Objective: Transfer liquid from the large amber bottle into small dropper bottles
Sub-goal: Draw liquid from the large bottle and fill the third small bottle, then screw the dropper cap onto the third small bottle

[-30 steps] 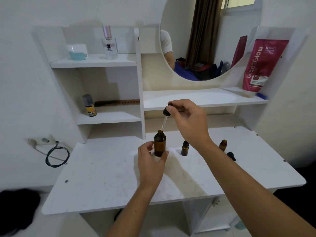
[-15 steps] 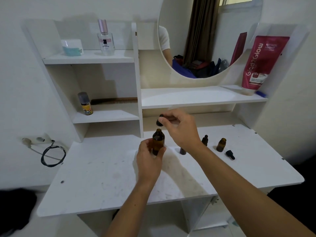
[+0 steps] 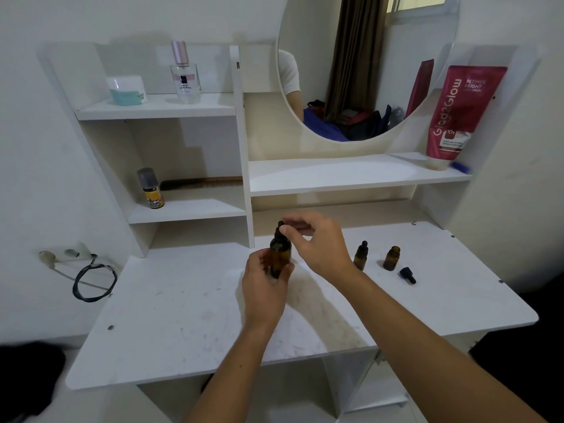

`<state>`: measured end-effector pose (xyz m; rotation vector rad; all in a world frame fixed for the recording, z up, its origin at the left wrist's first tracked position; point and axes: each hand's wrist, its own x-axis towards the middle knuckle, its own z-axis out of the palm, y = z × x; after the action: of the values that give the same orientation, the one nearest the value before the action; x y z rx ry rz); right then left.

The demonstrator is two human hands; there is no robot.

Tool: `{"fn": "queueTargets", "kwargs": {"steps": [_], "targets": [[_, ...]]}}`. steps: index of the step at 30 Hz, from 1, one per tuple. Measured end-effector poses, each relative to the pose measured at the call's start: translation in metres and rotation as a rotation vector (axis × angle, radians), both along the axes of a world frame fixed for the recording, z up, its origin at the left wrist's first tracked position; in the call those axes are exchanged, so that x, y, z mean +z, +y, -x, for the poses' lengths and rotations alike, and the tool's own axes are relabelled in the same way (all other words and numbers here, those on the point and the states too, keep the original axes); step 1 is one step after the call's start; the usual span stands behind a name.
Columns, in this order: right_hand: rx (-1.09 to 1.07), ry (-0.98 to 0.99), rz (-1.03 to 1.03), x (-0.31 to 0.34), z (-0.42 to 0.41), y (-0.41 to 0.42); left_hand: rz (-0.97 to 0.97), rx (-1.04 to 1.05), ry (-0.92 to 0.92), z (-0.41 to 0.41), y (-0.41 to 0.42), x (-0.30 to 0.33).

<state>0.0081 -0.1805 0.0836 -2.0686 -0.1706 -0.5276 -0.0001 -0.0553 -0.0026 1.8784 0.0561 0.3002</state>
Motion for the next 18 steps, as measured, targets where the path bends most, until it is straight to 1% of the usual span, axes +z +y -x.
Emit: {"fn": "queueTargets", "kwargs": {"steps": [5, 11, 16, 18], "targets": [[-0.012, -0.069, 0.015, 0.002, 0.010, -0.007, -0.005, 0.060, -0.004, 0.005, -0.006, 0.004], [-0.079, -0.158, 0.013, 0.003, 0.036, -0.036, 0.031, 0.108, -0.087, 0.030, -0.027, 0.004], [-0.168, -0.153, -0.059, -0.007, 0.065, -0.078, 0.055, 0.163, -0.095, 0.048, -0.060, 0.004], [-0.205, -0.137, -0.051, -0.013, 0.075, -0.096, 0.063, 0.184, -0.079, 0.050, -0.071, 0.003]]}}
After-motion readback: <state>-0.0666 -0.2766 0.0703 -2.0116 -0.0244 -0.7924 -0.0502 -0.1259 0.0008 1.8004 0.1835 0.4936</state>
